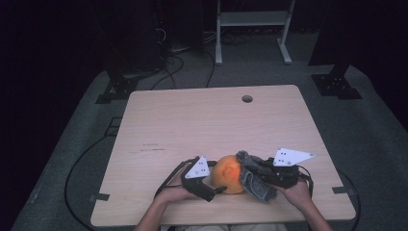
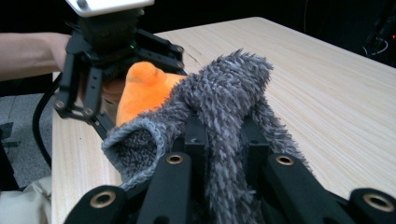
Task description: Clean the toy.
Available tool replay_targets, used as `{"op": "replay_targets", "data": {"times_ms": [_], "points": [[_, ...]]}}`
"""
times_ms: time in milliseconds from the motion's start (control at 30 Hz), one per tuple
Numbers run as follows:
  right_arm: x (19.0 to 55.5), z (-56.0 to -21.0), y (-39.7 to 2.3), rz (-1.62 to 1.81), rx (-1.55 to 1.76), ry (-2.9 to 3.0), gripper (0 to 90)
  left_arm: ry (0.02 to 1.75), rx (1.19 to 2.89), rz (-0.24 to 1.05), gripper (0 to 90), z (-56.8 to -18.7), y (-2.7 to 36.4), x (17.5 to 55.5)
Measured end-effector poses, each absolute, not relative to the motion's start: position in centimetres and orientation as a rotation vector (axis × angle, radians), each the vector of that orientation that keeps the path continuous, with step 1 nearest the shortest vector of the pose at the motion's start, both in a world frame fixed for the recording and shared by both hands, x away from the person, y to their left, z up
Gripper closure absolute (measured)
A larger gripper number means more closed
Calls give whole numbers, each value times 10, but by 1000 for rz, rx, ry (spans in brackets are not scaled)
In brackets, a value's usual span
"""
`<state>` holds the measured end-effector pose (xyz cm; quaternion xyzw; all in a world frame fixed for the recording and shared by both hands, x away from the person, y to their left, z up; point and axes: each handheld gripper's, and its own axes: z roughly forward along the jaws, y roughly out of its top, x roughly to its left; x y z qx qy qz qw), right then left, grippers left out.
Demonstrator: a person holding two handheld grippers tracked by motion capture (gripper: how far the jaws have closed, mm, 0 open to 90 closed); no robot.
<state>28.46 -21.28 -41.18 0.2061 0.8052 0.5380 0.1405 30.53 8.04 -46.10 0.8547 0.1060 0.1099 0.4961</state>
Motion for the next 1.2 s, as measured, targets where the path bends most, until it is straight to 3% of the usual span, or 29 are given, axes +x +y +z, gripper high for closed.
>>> {"op": "replay_targets", "data": {"times_ms": [133,567,967,1200], "points": [[279,-405,-214,1663,566,2285,767,239,2066,289,220,-459,79,301],[291,-416,-239,1615,745,2255,770,283,1994,325,340,-443,65,297],[273,-387,-226,1837,632,2152,770,315,2003,353,349,-422,72,294],[285,-407,-219,1769,735,2219,770,298,2024,343,334,-419,67,288]]}}
